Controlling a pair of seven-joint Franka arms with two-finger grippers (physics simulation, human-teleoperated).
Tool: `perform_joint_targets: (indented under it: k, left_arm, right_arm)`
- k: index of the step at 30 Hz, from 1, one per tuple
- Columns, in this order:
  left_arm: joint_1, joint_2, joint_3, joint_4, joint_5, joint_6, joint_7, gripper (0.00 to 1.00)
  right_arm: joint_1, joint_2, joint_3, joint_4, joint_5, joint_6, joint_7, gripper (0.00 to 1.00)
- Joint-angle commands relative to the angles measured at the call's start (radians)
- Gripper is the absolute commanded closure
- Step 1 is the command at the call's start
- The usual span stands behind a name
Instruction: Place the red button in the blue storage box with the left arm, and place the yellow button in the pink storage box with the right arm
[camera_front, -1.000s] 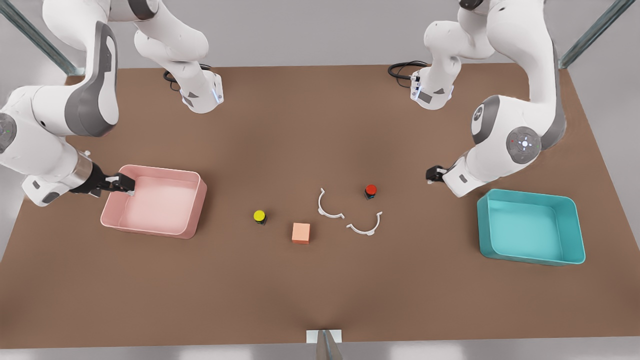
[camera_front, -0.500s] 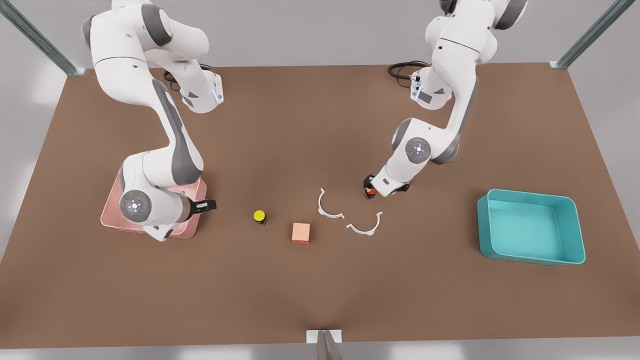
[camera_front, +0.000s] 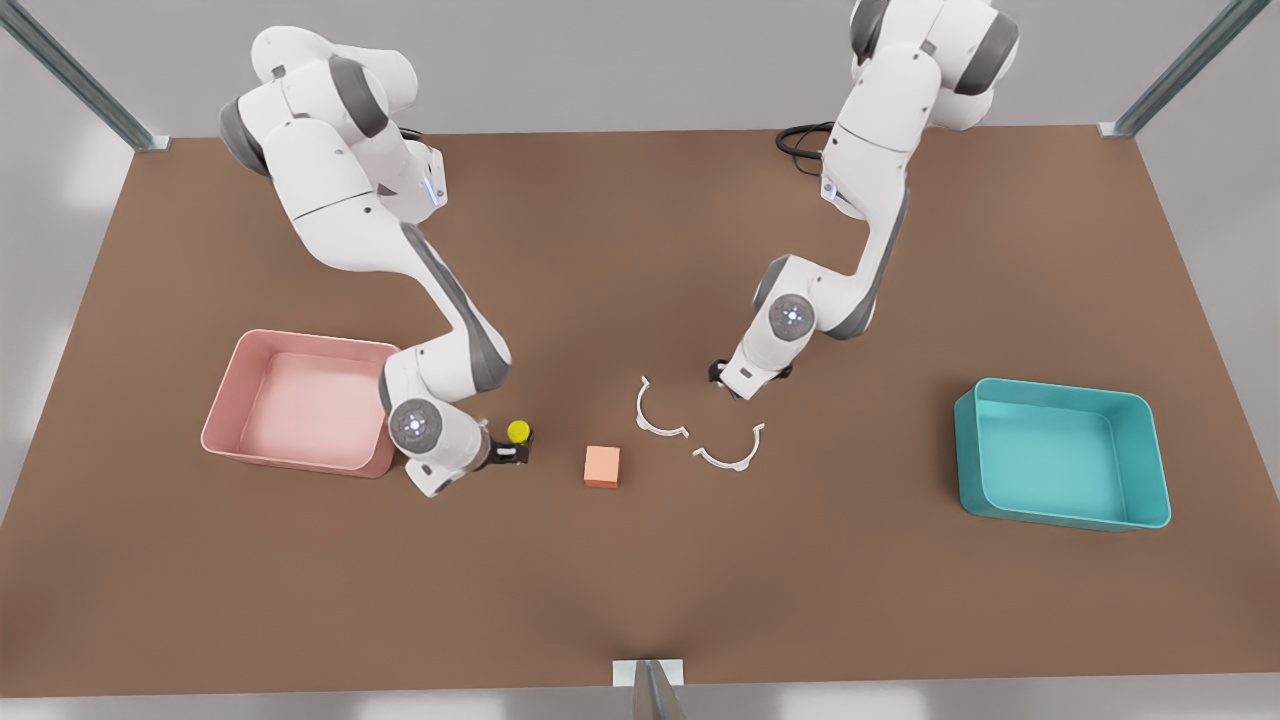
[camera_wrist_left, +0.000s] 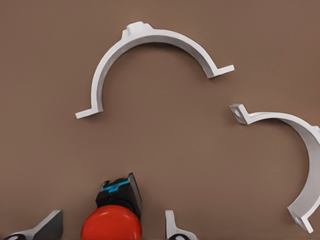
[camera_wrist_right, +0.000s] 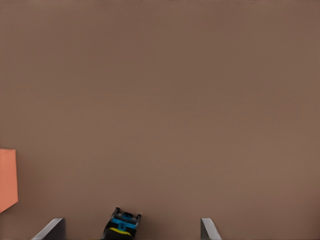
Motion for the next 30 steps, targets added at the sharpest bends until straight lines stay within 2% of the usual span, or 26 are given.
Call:
perform_joint_targets:
  k: [1,2,4,11,14,17,19,20,22,26,28,30]
  left_arm:
    - [-0.001,0.004,0.0,0.001,0.002,0.011,-0.189,0.08]
    - [-0.001,0.004,0.0,-0.001,0.002,0.011,-0.189,0.19]
    - [-0.001,0.002,0.0,0.001,0.002,0.009,-0.187,0.3]
    - [0.001,0.002,0.0,0.001,0.002,0.009,-0.187,0.39]
    - [0.002,-0.002,0.0,0.002,0.002,0.009,-0.189,0.52]
    - [0.004,-0.007,0.0,0.002,0.002,0.006,-0.195,0.53]
    - [0.013,-0.085,0.008,0.004,0.002,-0.046,-0.193,0.53]
    - [0.013,-0.143,0.04,0.008,0.005,-0.096,-0.178,0.53]
    - [0.013,-0.232,0.175,0.067,0.007,-0.294,-0.011,0.53]
    - [0.013,-0.268,0.44,0.088,0.002,-0.445,0.392,0.53]
    - [0.02,-0.263,0.566,0.094,-0.001,-0.466,0.596,0.53]
    - [0.145,-0.222,0.569,0.134,-0.021,-0.465,0.805,0.53]
  right_arm:
    - [0.001,0.019,-0.003,0.005,0.0,0.137,0.431,0.0]
    - [0.001,0.029,-0.002,0.005,-0.026,0.162,0.432,0.0]
    - [0.016,0.029,-0.003,-0.006,-0.027,0.157,0.458,0.0]
    - [0.028,-0.019,0.01,-0.106,-0.069,0.148,0.491,0.0]
    - [0.027,-0.051,0.01,-0.167,-0.069,0.149,0.491,0.0]
    - [0.028,-0.051,0.01,-0.178,-0.069,0.151,0.492,0.0]
    - [0.03,-0.048,0.01,-0.181,-0.069,0.151,0.509,0.0]
    - [0.031,-0.048,0.012,-0.181,-0.069,0.151,0.523,0.0]
    - [0.033,-0.043,0.02,-0.182,-0.069,0.151,0.561,0.0]
    - [0.03,-0.043,0.029,-0.192,-0.069,0.151,0.584,0.04]
    - [0.031,-0.042,0.032,-0.193,-0.069,0.151,0.609,0.1]
    - [0.033,-0.04,0.032,-0.192,-0.069,0.151,0.624,0.19]
